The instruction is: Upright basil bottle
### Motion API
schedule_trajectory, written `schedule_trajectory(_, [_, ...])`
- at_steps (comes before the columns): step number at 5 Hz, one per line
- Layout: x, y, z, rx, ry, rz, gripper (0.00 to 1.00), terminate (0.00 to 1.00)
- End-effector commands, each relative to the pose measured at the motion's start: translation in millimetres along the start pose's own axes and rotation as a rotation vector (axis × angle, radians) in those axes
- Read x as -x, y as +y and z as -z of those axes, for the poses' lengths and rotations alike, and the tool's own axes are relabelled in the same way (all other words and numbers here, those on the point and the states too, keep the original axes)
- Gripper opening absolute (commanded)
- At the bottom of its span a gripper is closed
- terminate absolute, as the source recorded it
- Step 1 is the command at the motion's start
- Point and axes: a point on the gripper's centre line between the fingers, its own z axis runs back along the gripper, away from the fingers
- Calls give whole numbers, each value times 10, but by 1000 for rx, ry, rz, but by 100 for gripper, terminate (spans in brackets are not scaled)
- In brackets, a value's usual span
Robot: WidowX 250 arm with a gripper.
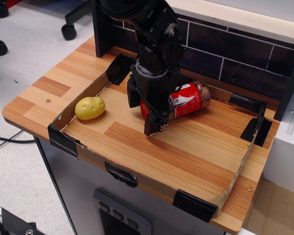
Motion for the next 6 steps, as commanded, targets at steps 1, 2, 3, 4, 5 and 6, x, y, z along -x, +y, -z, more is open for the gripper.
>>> schedule_trajectory(1, [-70,35,-79,-20,-36,-1,0,0])
schedule_trajectory(2, [-62,102,-323,-25,-28,-33,0,0])
schedule_trajectory(3, [-46,145,-620,-7,-41,-60,0,0])
schedule_trajectory(4, [-26,127,-797,6,-32,-69,0,0])
schedule_trajectory(5, [11,80,-955,21,9,-77,0,0])
schedule_trajectory(6, [-13,79,-1028,30,135,-103,0,0])
